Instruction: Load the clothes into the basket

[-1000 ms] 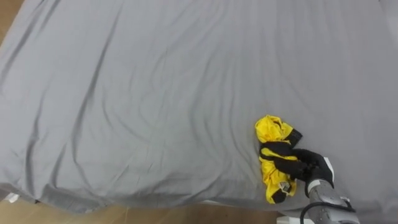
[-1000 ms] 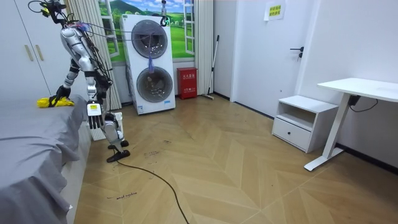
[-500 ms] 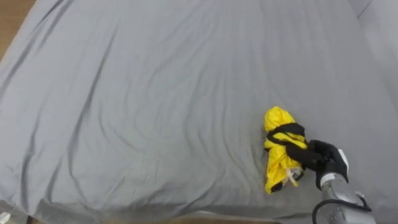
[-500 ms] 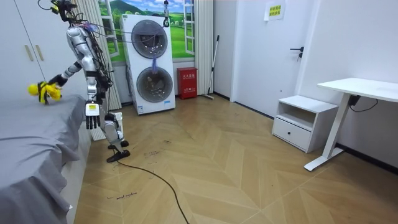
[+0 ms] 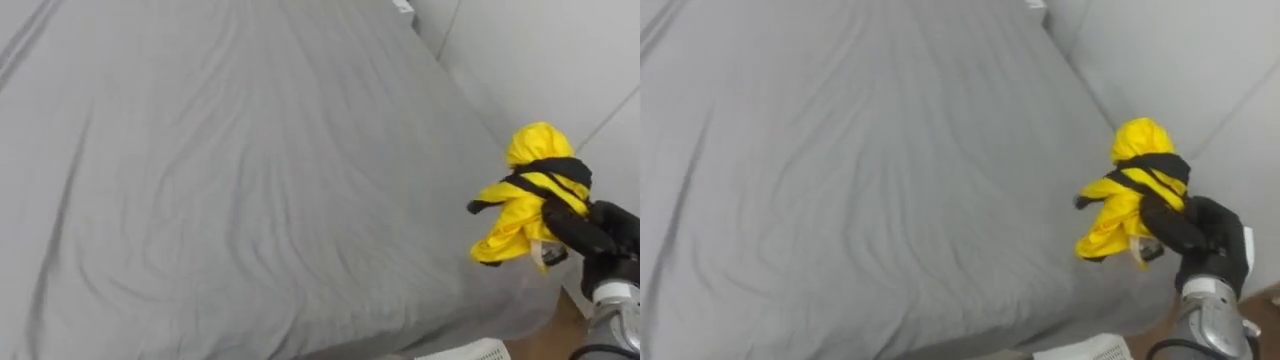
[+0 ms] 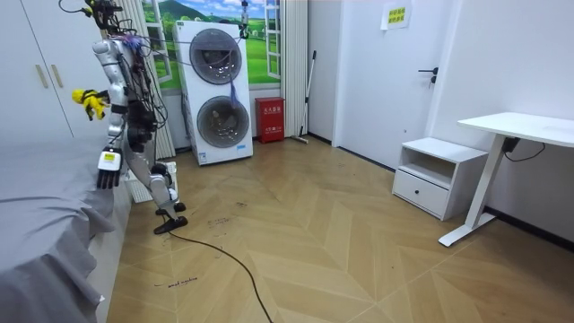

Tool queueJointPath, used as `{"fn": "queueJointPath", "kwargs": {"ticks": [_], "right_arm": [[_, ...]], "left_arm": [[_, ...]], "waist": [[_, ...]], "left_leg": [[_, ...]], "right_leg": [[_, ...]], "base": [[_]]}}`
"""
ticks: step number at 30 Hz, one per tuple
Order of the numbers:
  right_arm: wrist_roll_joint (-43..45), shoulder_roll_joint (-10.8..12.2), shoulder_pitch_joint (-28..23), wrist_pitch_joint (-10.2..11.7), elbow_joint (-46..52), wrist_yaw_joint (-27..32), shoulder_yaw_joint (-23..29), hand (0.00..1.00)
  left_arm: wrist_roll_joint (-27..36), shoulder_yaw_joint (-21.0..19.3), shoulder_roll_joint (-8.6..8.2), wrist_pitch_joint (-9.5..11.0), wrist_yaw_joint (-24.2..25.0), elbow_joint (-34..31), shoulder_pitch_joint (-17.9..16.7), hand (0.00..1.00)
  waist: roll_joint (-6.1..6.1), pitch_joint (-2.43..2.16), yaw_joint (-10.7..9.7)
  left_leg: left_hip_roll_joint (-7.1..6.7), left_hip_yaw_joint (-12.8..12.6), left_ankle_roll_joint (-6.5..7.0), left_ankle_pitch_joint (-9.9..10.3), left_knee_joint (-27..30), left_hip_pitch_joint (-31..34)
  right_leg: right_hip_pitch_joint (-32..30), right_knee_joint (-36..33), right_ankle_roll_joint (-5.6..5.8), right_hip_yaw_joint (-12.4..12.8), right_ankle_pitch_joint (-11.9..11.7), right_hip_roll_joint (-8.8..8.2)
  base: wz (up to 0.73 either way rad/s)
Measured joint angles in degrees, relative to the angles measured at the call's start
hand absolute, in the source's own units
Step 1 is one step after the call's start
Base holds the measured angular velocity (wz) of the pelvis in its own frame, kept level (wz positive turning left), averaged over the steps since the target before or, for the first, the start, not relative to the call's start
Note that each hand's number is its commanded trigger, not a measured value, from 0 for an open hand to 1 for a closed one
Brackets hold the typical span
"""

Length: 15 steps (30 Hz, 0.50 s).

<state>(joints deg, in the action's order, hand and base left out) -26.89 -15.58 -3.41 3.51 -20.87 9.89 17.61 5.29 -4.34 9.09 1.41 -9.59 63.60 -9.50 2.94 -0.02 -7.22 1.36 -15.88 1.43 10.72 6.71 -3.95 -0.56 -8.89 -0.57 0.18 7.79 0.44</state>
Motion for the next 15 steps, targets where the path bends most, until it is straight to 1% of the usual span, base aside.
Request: {"fn": "queueJointPath", "kwargs": {"ticks": [1,2,3,4,5,6,8,9,10,12,13,15], "right_arm": [[-0.08,0.0,-0.71,-0.56,0.29,0.02,0.62,1.0],[-0.02,0.0,-1.34,-1.15,0.54,-0.04,1.25,1.0],[0.21,0.01,-1.76,-1.29,0.63,-0.03,1.52,1.0],[0.49,0.0,-2.72,-1.67,0.66,-0.04,1.85,1.0],[0.71,0.0,-3.41,-2.16,0.69,0.24,2.03,1.0],[1.07,0.01,-3.67,-2.41,0.77,0.34,2.03,1.0],[2.21,0.05,-5.39,-3.17,2.3,0.32,2.26,1.0],[2.26,0.05,-5.94,-3.17,2.45,0.3,2.43,1.0],[2.43,0.07,-6.61,-3.45,2.45,0.07,2.84,1.0],[2.46,0.08,-7.4,-3.74,2.45,-0.41,2.98,1.0],[2.29,0.14,-8.24,-3.75,2.44,-0.66,2.98,1.0],[2.16,0.66,-9.55,-3.75,2.32,-0.7,2.97,1.0]], "left_arm": [[0.0,0.03,-0.03,-0.28,0.02,-0.06,0.34,0.0],[-0.43,0.03,-0.05,-0.76,0.07,-0.09,0.68,0.0],[-0.56,0.0,-0.04,-1.33,0.12,-0.07,0.86,0.0],[-0.57,0.01,-0.03,-2.61,0.21,0.34,1.27,0.0],[-0.57,0.11,-0.11,-3.48,0.28,0.75,1.42,0.0],[-0.57,0.11,-0.14,-3.84,0.31,0.76,1.37,0.0],[-0.53,0.04,-0.14,-5.34,0.42,0.76,1.05,0.0],[-0.5,-0.06,-0.13,-5.67,0.43,0.76,0.94,0.0],[-0.51,-0.07,-0.1,-6.2,0.44,0.76,0.63,0.0],[-0.51,0.03,-0.08,-6.34,0.45,0.73,-0.18,0.0],[-0.52,0.03,-0.07,-6.44,0.46,0.74,-0.45,0.0],[-0.52,0.1,-0.04,-6.6,0.46,0.82,-0.65,0.0]], "waist": [[-0.01,0.02,-0.95],[-0.08,0.05,-1.11],[-0.12,0.06,-1.47],[-0.14,0.06,-2.48],[-0.12,0.09,-2.78],[-0.15,0.11,-2.93],[-0.47,0.27,-3.92],[-0.56,0.28,-3.95],[-0.74,0.33,-4.08],[-0.98,0.36,-4.79],[-1.03,0.37,-5.04],[-0.92,0.47,-5.08]], "left_leg": [[0.03,-1.08,-0.1,0.07,-0.02,-0.33],[0.13,-2.44,-0.27,0.26,-0.02,-0.6],[0.21,-2.97,-0.39,0.51,-0.01,-0.68],[0.39,-3.61,-0.54,0.77,-0.01,-0.72],[0.71,-4.92,-0.7,0.94,0.0,-0.73],[0.95,-5.7,-0.81,1.08,-0.01,-0.73],[1.15,-7.68,-1.05,1.31,0.0,-0.69],[1.21,-7.99,-1.13,1.36,0.01,-0.75],[1.36,-9.1,-1.3,1.47,0.05,-0.94],[1.41,-9.78,-1.35,1.5,0.11,-0.95],[1.44,-10.41,-1.36,1.49,0.19,-0.97],[1.49,-11.0,-1.36,1.49,0.6,-1.07]], "right_leg": [[-0.21,-0.08,0.0,0.52,0.0,0.14],[-0.57,-0.3,-0.09,1.51,-0.06,0.46],[-0.67,-0.35,-0.15,1.7,-0.1,0.6],[-0.91,-0.51,-0.17,2.17,-0.1,0.87],[-1.64,-0.98,-0.24,3.29,-0.14,1.25],[-1.87,-1.01,-0.33,3.96,-0.19,1.47],[-2.67,-1.33,-0.51,5.71,-0.33,2.05],[-2.75,-1.44,-0.53,6.28,-0.34,2.22],[-2.95,-1.65,-0.54,7.31,-0.35,2.52],[-3.35,-1.85,-0.59,8.3,-0.38,2.69],[-3.49,-1.94,-0.6,9.18,-0.39,2.84],[-3.66,-2.0,-0.59,10.01,-0.41,3.02]], "base": [[-0.4],[-0.47],[-0.47],[-0.41],[-0.45],[-0.57],[-0.46],[-0.4],[-0.39],[-0.29],[-0.2],[-0.21]]}}
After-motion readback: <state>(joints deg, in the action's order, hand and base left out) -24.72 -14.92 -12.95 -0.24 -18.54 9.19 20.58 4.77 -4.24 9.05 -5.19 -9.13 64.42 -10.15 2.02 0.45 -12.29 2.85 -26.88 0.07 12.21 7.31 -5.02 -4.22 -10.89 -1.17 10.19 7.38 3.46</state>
